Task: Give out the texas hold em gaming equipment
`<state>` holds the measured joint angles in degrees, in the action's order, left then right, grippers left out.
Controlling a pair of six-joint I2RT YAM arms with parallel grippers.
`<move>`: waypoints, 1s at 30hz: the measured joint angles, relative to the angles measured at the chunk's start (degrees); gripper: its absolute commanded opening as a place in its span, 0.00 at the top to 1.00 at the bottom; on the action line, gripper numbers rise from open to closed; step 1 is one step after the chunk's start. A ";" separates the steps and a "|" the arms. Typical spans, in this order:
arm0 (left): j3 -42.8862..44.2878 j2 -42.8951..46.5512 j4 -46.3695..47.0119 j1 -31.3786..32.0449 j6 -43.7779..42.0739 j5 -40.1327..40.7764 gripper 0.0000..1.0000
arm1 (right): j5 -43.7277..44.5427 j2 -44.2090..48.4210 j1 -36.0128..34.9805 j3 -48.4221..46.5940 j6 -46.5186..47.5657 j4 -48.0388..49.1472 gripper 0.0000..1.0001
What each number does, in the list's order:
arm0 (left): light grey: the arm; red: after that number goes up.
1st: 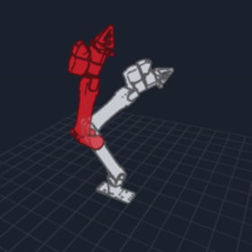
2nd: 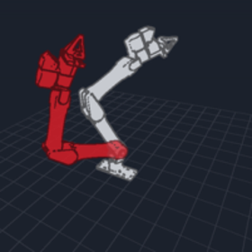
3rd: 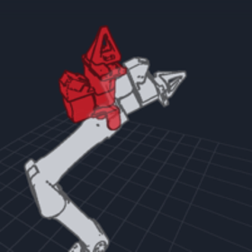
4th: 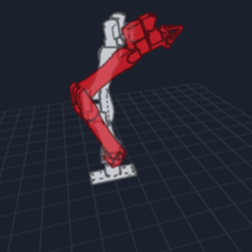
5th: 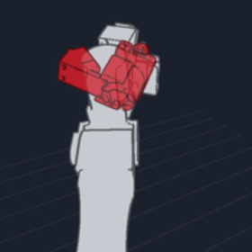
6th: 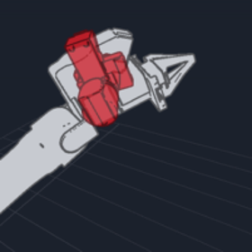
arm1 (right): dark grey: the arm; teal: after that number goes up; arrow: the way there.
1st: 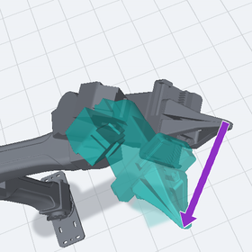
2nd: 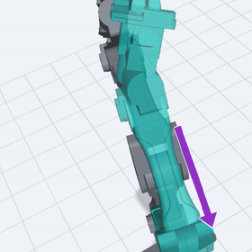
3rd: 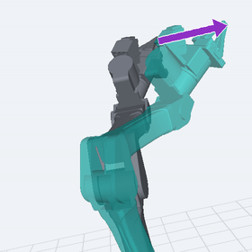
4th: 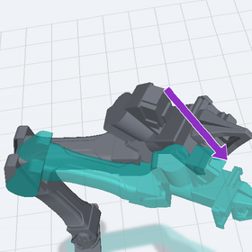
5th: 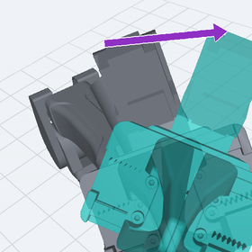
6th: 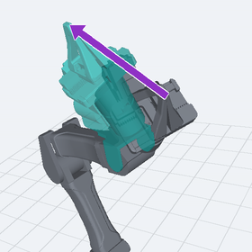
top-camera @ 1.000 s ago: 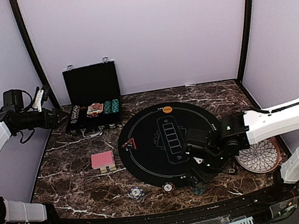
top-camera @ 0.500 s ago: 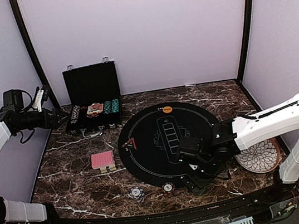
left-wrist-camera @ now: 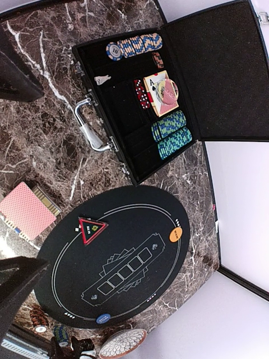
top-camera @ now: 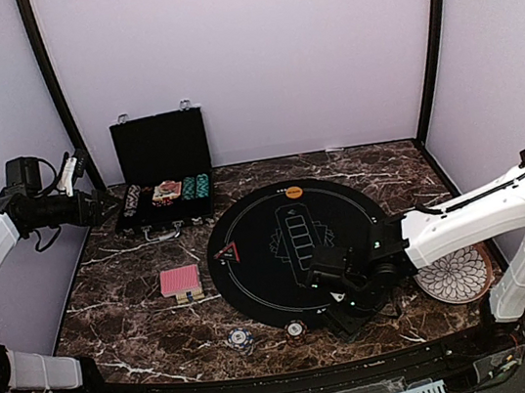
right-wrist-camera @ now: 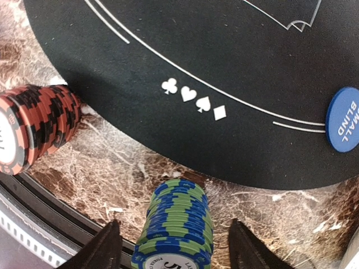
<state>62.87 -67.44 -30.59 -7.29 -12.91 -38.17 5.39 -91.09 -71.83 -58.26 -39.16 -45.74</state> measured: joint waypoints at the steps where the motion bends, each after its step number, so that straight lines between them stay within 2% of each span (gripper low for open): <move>1: 0.00 0.00 0.00 0.00 0.02 0.00 0.01 | 0.02 0.00 0.00 0.02 -0.07 0.00 0.42; 9: 0.00 0.00 0.00 0.00 0.02 0.00 0.01 | 0.22 0.00 -0.02 0.22 -0.04 0.31 0.55; 15: 0.00 0.00 0.00 0.00 0.02 0.00 0.01 | 0.52 0.00 -0.02 0.17 -0.07 0.15 0.62; 24: 0.00 0.00 0.00 0.00 0.02 0.00 0.01 | 1.27 0.02 -0.02 -1.14 0.09 -2.47 0.84; 30: 0.00 0.00 0.00 0.00 0.02 0.00 0.01 | 2.14 0.02 0.59 -4.46 0.90 -4.44 0.87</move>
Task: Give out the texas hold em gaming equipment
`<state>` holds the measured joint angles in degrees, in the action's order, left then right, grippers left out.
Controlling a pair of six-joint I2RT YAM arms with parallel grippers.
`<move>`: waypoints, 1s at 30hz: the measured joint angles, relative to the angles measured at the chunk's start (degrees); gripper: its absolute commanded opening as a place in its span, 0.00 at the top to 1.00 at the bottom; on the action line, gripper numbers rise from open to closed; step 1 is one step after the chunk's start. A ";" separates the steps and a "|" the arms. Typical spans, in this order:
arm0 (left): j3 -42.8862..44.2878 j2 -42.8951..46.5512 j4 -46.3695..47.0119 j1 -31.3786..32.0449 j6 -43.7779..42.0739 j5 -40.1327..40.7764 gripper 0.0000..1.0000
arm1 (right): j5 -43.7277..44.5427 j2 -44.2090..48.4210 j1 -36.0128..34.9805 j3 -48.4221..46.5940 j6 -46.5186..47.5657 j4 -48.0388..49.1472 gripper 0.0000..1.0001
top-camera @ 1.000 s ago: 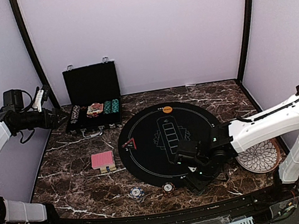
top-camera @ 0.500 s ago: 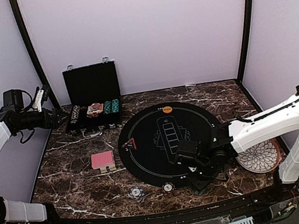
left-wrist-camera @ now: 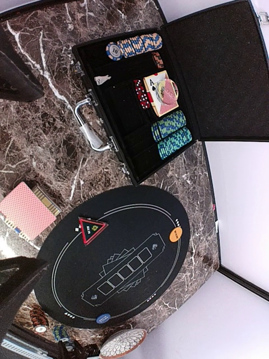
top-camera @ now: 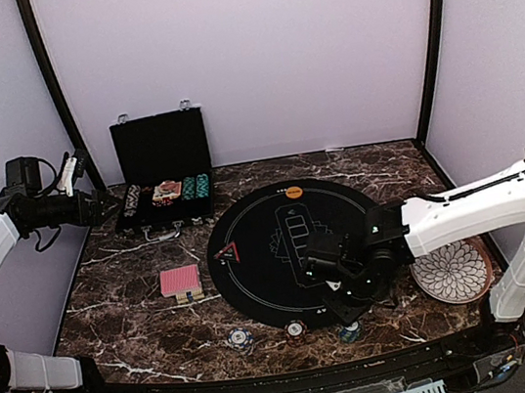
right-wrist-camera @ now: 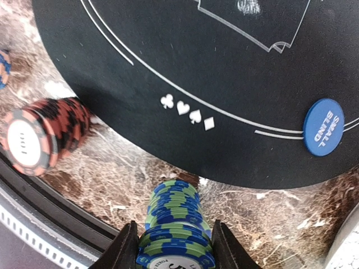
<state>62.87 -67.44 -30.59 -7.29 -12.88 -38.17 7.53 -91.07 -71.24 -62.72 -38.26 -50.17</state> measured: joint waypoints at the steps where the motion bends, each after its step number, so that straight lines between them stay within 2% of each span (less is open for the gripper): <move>1: 0.00 0.00 0.00 0.00 -0.02 0.00 0.01 | 0.02 0.00 0.37 -0.76 0.26 -0.46 0.88; 5: 0.00 0.00 0.00 0.00 -0.02 0.00 0.01 | 0.57 -0.13 3.89 -5.25 1.92 -2.86 0.89; 11: 0.00 0.00 -0.02 0.00 -0.02 -0.02 0.01 | 3.85 -5.03 14.27 -18.56 6.78 -4.20 0.90; 14: 0.00 -0.02 -0.04 0.00 -0.04 -0.02 0.01 | 5.29 -11.78 20.79 -27.06 10.25 -3.21 0.90; 20: 0.02 -0.02 -0.79 0.00 -0.26 0.02 0.01 | 6.36 -26.71 29.51 -42.16 15.69 -1.75 0.91; 25: 0.02 0.02 -1.22 0.00 -0.44 0.02 0.01 | 6.14 -39.23 34.75 -53.11 18.97 -1.03 0.90; 30: 0.02 0.02 -1.42 0.00 -0.46 0.02 0.01 | 4.81 -46.27 38.12 -59.34 20.65 -0.96 0.87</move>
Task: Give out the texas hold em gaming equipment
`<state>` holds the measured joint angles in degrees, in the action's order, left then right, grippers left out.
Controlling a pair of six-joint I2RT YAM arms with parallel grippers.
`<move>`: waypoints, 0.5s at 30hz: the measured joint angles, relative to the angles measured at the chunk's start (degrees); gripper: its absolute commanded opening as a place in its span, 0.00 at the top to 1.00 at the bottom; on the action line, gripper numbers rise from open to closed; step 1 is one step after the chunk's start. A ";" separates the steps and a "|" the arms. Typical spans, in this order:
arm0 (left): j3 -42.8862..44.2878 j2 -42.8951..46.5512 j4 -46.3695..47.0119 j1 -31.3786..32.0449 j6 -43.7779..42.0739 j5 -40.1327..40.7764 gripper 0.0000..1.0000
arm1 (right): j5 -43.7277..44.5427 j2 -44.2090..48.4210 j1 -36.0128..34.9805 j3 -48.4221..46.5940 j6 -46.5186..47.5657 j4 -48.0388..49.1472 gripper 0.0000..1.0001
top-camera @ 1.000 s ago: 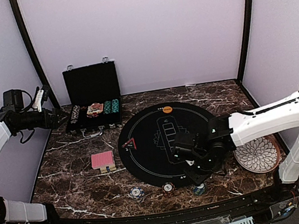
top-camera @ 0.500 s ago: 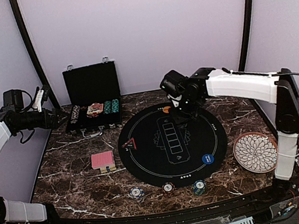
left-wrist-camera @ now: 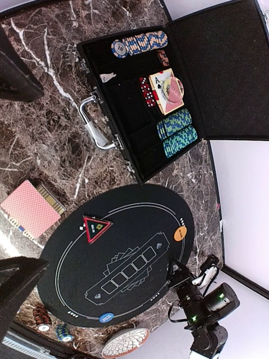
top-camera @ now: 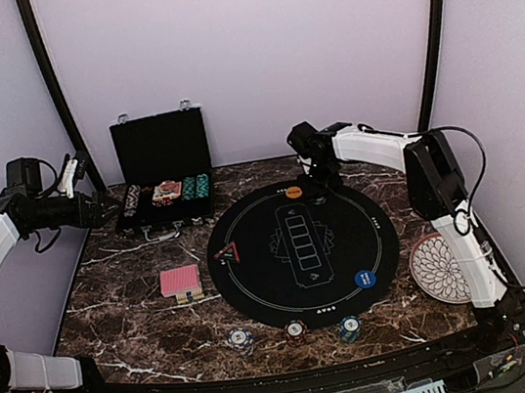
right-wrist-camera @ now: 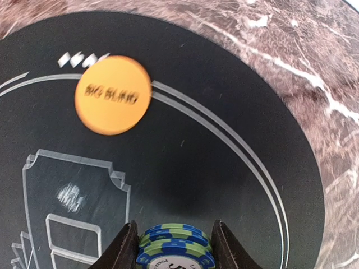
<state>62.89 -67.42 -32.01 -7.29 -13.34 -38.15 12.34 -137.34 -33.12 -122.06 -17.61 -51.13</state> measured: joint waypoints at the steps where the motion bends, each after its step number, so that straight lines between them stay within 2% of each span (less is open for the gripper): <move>1: 0.00 0.00 -0.02 0.00 0.00 0.00 0.01 | -0.44 -1.01 0.48 -1.07 0.15 -0.07 0.86; 11: 0.00 0.00 -0.04 0.00 0.00 0.00 0.01 | -4.15 -6.60 1.14 -5.57 1.09 0.63 0.81; 15: 0.00 0.00 -0.04 0.00 0.00 0.00 0.01 | -5.27 -7.19 1.14 -6.54 1.03 0.85 0.68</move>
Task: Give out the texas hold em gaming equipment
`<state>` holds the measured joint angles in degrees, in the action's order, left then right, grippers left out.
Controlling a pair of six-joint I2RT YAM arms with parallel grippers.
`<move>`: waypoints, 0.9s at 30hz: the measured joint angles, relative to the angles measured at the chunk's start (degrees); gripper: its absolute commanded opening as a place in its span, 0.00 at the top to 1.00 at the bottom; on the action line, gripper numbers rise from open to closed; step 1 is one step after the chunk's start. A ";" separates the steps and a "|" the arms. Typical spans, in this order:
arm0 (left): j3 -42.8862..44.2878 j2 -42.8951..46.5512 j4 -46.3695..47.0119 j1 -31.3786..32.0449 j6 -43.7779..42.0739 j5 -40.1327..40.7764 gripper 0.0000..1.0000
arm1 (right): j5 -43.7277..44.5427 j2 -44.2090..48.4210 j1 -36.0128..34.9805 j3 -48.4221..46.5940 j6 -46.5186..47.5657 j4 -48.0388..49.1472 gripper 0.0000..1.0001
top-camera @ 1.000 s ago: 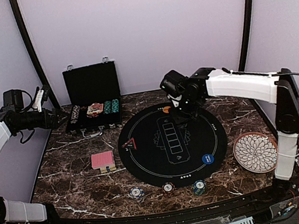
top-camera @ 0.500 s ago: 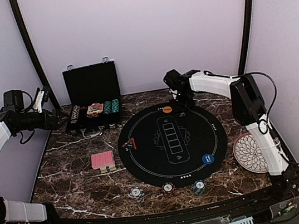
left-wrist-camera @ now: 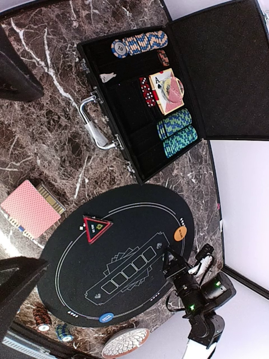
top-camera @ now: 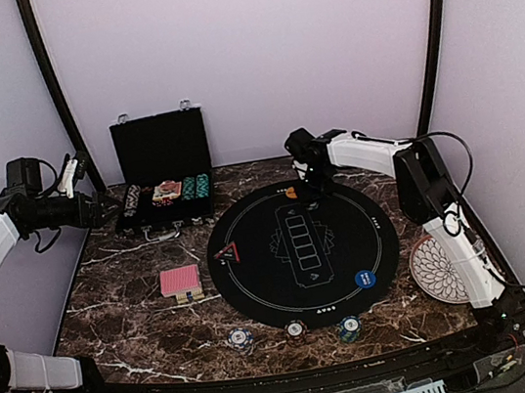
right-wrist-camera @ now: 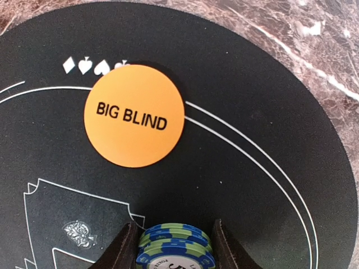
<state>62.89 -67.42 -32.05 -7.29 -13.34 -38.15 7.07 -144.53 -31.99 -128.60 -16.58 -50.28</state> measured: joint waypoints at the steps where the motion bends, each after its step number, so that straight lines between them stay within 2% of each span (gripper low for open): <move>1: 0.00 0.00 0.00 0.00 0.00 0.00 0.01 | -0.24 -0.15 0.00 -0.07 0.00 0.11 0.61; 5: 0.00 0.00 0.00 0.00 0.00 0.00 0.01 | -0.70 -0.17 0.00 -0.09 -0.07 0.13 0.36; 7: 0.00 0.00 0.00 0.00 0.00 0.00 0.01 | -0.98 -0.17 0.00 -0.20 -0.04 0.37 0.29; 17: 0.00 0.00 0.00 0.00 0.02 -0.02 0.01 | -0.35 1.77 -0.48 1.20 0.02 0.35 0.27; 21: 0.15 0.00 -0.07 0.00 0.00 0.02 0.01 | 1.14 11.23 -2.49 11.47 0.02 1.31 0.25; 27: 0.74 0.04 -0.48 0.00 -0.13 0.04 0.01 | 3.72 37.62 -13.62 35.56 -2.47 5.40 0.19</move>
<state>63.64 -67.37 -32.53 -7.29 -13.47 -38.11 10.79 -106.91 -45.60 -93.03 -19.05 -44.88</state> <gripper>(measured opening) 0.988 0.783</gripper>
